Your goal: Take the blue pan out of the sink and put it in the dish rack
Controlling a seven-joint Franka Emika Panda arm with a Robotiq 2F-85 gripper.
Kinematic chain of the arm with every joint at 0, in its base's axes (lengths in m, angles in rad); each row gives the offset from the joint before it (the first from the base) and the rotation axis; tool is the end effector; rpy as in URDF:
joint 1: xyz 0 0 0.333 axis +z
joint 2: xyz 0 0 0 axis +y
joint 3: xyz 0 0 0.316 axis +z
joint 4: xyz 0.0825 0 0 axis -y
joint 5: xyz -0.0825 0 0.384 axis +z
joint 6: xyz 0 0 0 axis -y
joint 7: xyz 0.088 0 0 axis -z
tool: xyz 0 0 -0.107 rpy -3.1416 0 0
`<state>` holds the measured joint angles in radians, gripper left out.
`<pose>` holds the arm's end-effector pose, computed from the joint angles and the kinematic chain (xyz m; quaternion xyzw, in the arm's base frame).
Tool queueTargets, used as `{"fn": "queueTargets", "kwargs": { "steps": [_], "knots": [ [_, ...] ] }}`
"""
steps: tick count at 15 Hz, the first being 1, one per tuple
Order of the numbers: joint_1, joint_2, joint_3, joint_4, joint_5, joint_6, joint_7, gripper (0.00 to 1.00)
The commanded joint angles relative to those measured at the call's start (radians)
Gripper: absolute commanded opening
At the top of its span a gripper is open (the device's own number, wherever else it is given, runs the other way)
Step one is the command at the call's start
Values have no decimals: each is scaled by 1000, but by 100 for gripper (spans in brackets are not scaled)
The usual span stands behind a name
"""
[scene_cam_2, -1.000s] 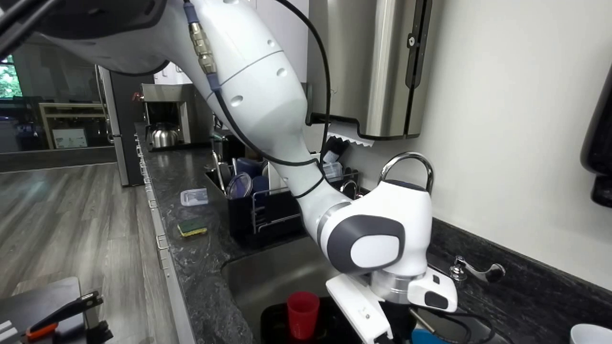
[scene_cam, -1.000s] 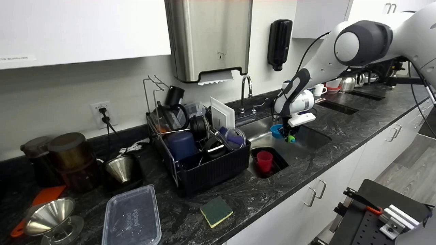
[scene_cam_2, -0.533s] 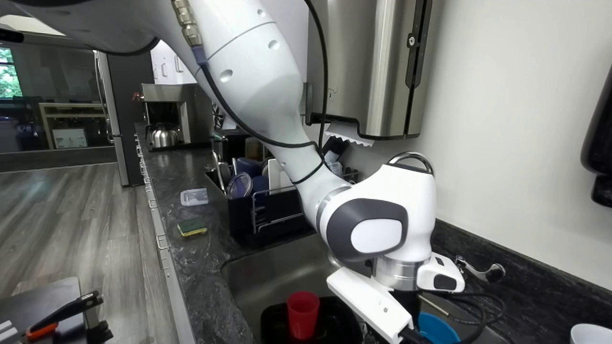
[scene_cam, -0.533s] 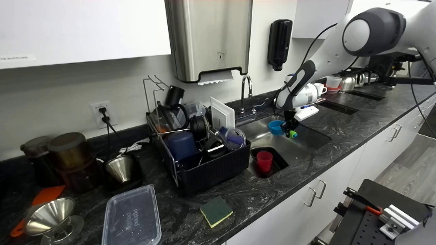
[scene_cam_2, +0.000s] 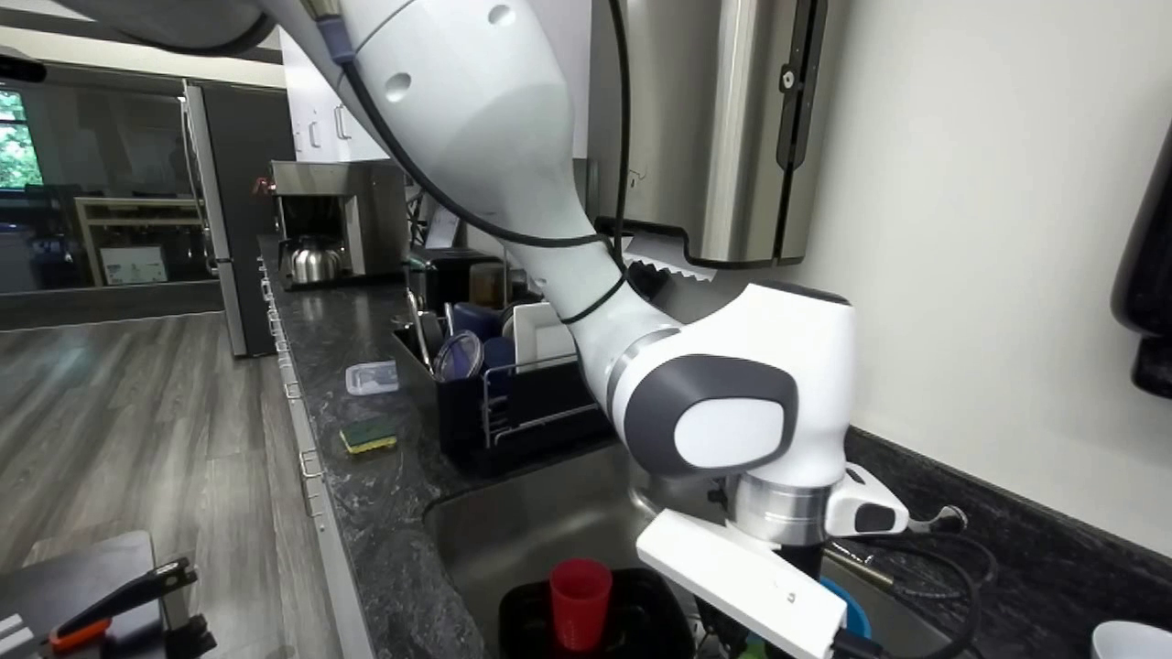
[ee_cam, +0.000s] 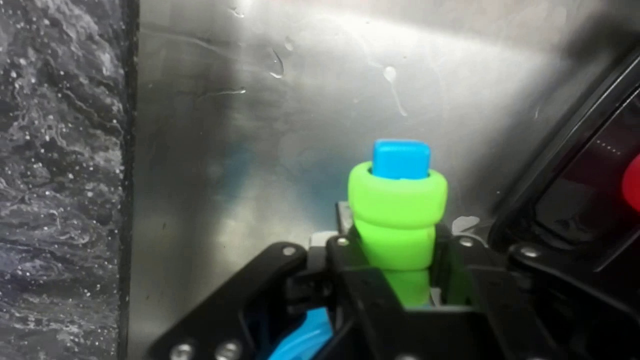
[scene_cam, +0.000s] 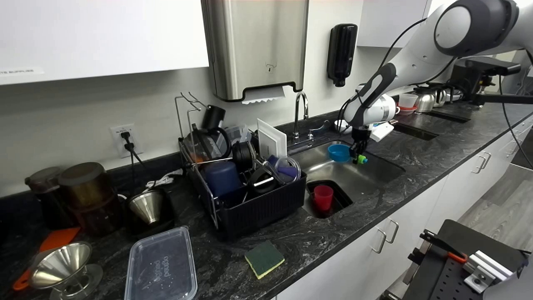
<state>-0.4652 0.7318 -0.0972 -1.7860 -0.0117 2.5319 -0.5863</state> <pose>0.5553 -0.3451 0.1457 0.9989 0.0294 -0.0123 0.0346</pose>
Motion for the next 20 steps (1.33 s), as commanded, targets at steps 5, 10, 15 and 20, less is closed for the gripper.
{"fn": "queueTargets", "kwargs": {
  "steps": [5,10,15,20],
  "knots": [
    [-67,-97,82,-67,23,-54,-269,8],
    [-62,-152,110,-121,66,-70,-407,8],
    [-42,-213,108,-194,118,-103,-492,8],
    [-14,-257,70,-244,119,-113,-471,8]
  ]
}}
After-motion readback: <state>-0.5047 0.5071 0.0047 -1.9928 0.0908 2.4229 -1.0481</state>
